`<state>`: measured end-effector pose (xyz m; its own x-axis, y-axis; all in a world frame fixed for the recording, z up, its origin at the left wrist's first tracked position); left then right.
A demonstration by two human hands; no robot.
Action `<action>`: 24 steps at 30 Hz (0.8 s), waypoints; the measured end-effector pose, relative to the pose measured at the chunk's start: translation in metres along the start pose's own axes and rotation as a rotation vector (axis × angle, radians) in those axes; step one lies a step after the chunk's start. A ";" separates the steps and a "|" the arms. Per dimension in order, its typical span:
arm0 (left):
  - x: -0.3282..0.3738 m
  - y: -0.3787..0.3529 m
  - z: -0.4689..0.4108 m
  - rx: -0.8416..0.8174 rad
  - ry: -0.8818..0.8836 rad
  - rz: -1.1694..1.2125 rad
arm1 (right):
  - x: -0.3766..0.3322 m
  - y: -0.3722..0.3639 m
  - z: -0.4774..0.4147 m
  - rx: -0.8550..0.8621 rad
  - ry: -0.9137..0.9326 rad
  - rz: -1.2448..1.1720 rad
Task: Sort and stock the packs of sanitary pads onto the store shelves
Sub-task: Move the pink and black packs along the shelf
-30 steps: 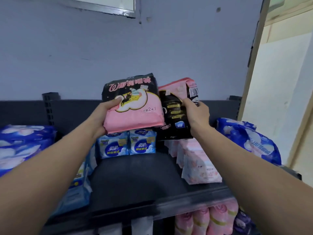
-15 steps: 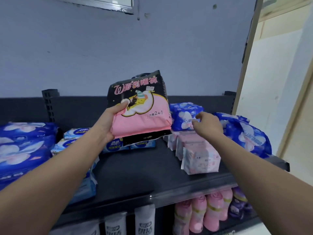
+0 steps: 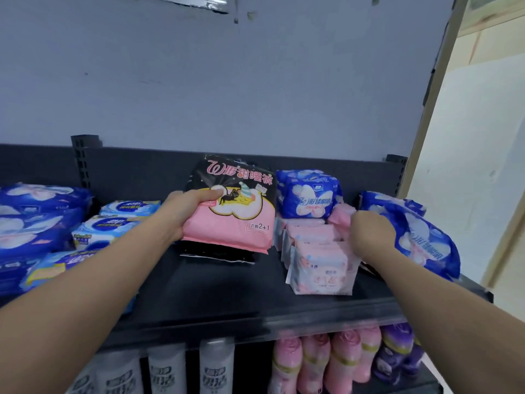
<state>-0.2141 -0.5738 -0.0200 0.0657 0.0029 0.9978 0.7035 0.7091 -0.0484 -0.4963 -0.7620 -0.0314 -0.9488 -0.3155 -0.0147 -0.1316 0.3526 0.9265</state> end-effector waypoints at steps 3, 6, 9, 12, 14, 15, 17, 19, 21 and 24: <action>0.001 -0.006 0.007 0.075 -0.018 -0.070 | -0.008 0.017 -0.005 0.095 0.062 -0.065; 0.006 -0.010 0.017 0.119 -0.049 -0.115 | -0.016 0.036 -0.014 0.203 0.048 -0.299; 0.009 -0.014 0.026 0.138 -0.068 -0.140 | -0.030 0.052 -0.019 0.228 0.051 -0.459; 0.011 -0.014 0.032 0.171 -0.088 -0.180 | -0.042 0.066 -0.019 0.179 0.024 -0.592; 0.014 -0.013 0.037 0.203 -0.114 -0.200 | -0.049 0.075 -0.015 0.171 0.014 -0.683; 0.015 -0.012 0.039 0.219 -0.129 -0.206 | -0.053 0.081 -0.012 0.181 0.021 -0.723; 0.018 -0.009 0.041 0.236 -0.144 -0.209 | -0.065 0.095 -0.006 0.224 0.055 -0.812; 0.019 -0.006 0.043 0.254 -0.154 -0.206 | -0.079 0.111 0.001 0.292 0.116 -0.939; 0.020 -0.002 0.046 0.283 -0.163 -0.205 | -0.095 0.118 0.009 0.356 0.221 -1.082; 0.019 0.010 0.053 0.359 -0.161 -0.178 | -0.123 0.107 0.023 0.190 0.436 -1.207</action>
<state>-0.2428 -0.5292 0.0012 -0.1657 -0.0524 0.9848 0.4006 0.9089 0.1158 -0.4005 -0.6657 0.0608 -0.0362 -0.7663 -0.6414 -0.9054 -0.2465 0.3456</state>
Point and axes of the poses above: each hand's wrist, its own z-axis away from the middle knuckle, its own y-axis out of the back of the hand, x = y × z, the point moved 2 cm from there along -z, towards the middle knuckle, and after that the axes turned 2 degrees about -z, right-handed, at the moved point
